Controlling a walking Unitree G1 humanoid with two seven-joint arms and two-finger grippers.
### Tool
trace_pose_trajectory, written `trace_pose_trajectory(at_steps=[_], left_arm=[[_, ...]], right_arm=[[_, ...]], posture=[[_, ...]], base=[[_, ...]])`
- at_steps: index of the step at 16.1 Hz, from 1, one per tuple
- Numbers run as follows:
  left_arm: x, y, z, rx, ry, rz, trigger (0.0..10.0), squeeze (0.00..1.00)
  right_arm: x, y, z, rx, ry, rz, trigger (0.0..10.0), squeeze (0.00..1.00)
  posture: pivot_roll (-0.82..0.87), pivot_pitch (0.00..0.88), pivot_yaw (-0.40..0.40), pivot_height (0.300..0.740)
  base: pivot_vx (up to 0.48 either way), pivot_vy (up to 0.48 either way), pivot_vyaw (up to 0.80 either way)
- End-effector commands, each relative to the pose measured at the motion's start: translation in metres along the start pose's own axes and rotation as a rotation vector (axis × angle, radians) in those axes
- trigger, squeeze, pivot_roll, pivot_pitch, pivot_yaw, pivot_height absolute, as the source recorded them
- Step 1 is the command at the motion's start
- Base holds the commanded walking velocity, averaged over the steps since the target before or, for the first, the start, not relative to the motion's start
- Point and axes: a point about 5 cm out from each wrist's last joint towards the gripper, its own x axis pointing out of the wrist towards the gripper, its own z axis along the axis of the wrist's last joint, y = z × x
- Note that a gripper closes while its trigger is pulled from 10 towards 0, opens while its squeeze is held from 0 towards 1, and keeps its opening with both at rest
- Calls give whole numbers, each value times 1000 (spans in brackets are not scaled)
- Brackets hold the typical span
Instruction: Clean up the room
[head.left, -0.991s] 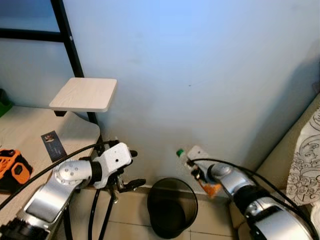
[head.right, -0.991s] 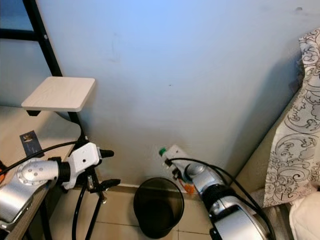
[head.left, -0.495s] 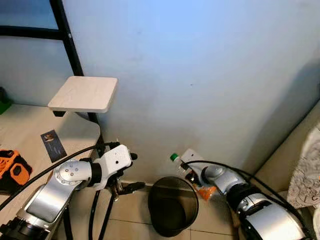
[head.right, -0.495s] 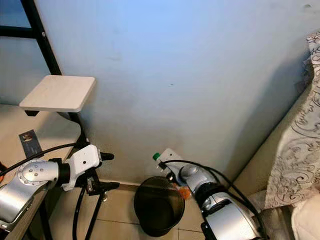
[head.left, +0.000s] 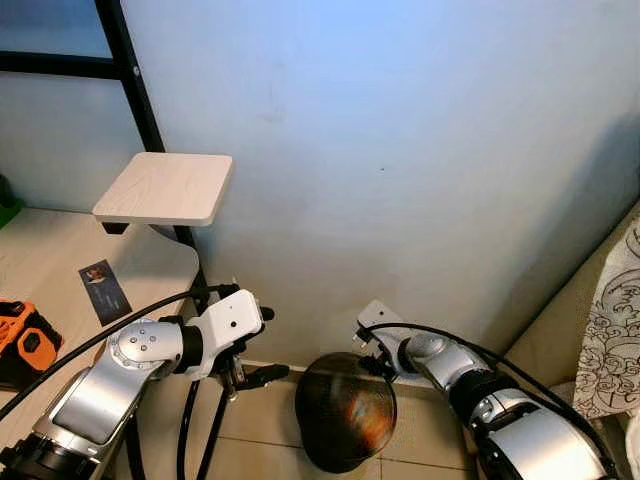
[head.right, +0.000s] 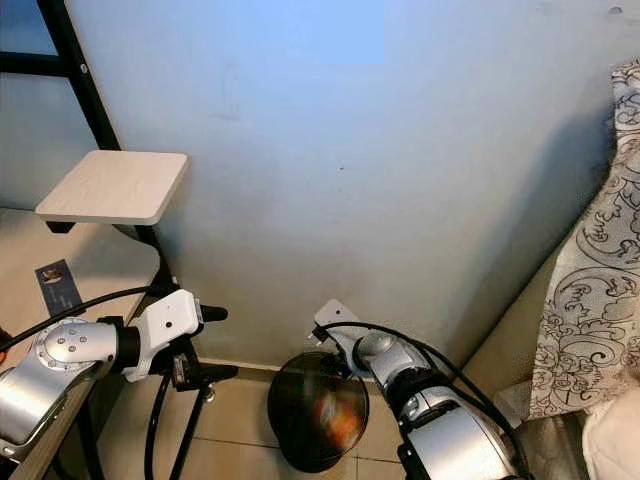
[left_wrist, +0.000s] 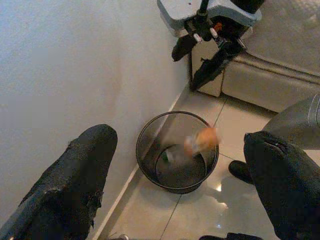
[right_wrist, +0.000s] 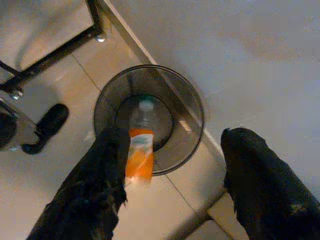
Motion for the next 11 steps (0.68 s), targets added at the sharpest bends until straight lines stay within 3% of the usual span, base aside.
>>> trace_pose_trajectory(at_steps=[1,7,10,11], left_arm=[[-1,3,3,21,2,9,10000,0],[1,-2,1,-34,-36,80,10000,0],[0,7,1,-149,-116,344,10000,0],[-1,7,1,-177,-151,437,10000,0]], right_arm=[[0,1,-1,33,-18,15,10000,1000],[-6,-8,1,191,-211,-28,10000,1000],[-26,-13,3,295,-429,-143,10000,1000],[-37,-13,5,326,-523,-202,10000,1000]], posture=[[19,0,-22,740],[16,0,-15,740],[1,0,14,740],[-5,0,19,740]], base=[[0,0,0],[0,0,0],[0,0,0],[0,0,-706]])
